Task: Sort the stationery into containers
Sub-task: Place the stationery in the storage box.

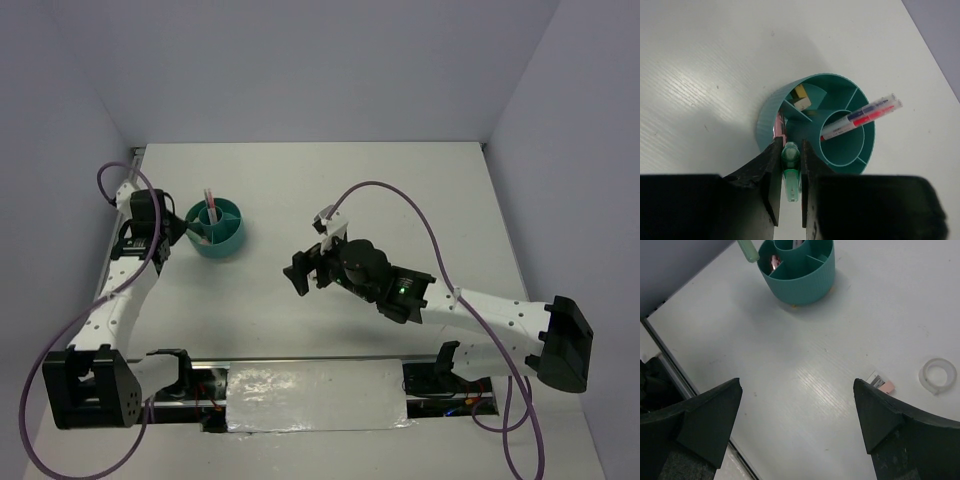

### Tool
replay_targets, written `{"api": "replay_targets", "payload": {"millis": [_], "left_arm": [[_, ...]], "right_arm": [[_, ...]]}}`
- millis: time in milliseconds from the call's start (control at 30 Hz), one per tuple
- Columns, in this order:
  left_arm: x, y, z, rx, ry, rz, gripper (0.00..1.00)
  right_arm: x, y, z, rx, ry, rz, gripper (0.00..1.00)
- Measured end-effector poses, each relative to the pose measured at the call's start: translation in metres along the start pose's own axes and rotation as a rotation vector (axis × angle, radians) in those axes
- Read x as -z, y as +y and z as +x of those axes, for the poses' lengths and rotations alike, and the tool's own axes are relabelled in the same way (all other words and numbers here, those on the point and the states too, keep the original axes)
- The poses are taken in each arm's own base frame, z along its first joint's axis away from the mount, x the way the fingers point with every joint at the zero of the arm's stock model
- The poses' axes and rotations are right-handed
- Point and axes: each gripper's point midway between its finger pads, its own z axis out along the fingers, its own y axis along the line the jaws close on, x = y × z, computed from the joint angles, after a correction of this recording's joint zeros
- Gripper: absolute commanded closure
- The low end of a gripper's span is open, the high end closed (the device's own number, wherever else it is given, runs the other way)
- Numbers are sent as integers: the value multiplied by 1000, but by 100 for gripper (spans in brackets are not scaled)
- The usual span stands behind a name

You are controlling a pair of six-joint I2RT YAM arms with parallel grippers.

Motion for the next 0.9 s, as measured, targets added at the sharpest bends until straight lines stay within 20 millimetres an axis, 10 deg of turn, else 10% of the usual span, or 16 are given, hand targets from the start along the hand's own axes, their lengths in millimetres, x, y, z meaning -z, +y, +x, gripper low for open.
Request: {"api": "replay_targets", "payload": {"millis": [700, 900], "left_arm": [[-34, 5, 24, 31, 32, 55, 17], [-4, -4, 17, 30, 28, 124, 9]], "right_arm": [[-2, -13, 11, -3, 38, 31, 0], [-23, -72, 37, -117, 157, 215, 0]]}}
